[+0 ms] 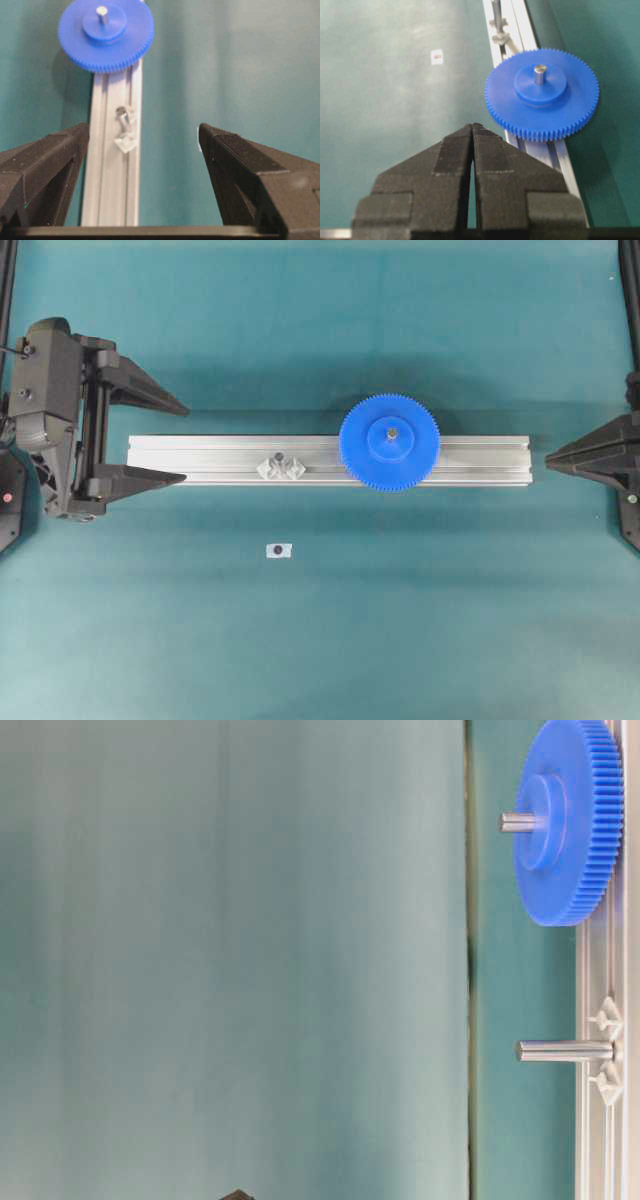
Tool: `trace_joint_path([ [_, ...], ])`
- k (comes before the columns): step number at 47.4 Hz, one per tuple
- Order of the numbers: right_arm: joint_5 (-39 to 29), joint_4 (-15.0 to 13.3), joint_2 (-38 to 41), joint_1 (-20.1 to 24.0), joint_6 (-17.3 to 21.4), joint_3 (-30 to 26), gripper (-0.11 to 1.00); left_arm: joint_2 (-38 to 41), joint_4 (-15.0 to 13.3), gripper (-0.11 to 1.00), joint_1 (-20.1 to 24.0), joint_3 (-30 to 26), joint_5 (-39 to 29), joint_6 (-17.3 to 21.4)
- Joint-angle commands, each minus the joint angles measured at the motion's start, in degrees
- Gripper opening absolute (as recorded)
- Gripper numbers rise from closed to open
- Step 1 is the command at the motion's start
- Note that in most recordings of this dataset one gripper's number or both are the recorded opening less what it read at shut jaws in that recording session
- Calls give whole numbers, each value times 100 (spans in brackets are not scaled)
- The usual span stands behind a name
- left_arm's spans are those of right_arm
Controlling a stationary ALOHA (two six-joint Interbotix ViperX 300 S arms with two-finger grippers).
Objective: Find the location of the shaft and insert the large gear.
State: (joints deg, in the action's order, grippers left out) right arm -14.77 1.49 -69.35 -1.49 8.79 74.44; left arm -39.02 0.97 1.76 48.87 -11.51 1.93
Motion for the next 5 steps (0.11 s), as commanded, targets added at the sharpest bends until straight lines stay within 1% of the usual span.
trace_joint_path([
  [1,53,0,44,-18,35,-44,3,-26,9,88,-18,-70,53,0],
  [5,53,0,44,-26,35,-35,3,-26,9,88,-18,-70,44,0],
])
